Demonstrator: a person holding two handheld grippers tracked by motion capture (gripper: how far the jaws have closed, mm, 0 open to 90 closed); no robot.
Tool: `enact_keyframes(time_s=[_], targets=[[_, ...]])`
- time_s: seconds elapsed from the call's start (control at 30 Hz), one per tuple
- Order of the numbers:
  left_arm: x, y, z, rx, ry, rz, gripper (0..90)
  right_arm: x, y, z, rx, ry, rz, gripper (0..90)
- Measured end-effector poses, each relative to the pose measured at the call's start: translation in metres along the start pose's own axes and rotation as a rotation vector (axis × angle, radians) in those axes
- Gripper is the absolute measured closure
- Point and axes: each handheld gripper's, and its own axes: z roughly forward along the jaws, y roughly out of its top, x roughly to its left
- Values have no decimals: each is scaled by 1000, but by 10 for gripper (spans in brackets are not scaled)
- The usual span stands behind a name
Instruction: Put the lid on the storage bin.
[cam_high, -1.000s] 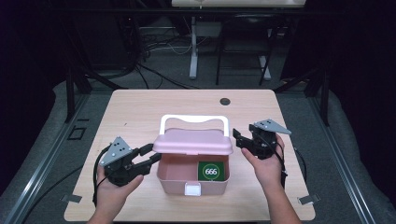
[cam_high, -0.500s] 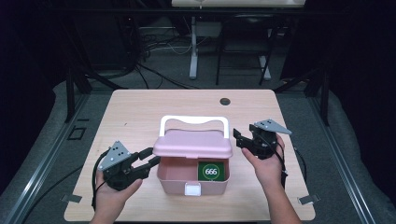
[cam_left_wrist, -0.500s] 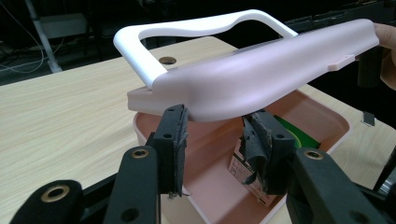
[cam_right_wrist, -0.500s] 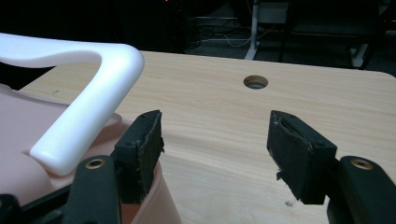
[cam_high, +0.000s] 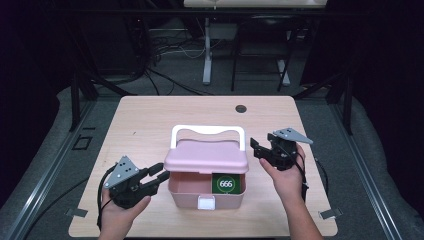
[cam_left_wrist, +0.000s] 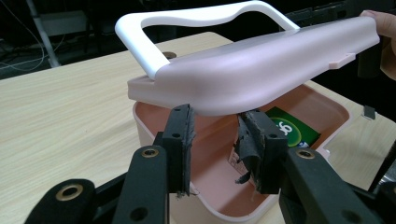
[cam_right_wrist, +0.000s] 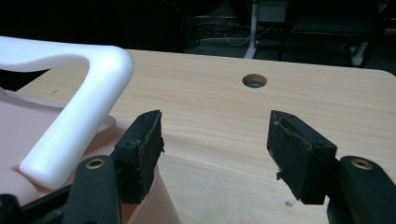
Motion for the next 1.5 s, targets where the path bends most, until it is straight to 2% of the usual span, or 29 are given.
enact_keyframes(time_s=[0.9,1.5], targets=[[-5,-23,-1,12,-6,-19,677,-3,-1,1,5,-4,5,356],[-7,-43,0,52,-19,-26,692,-3,-3,3,12,-3,9,356]])
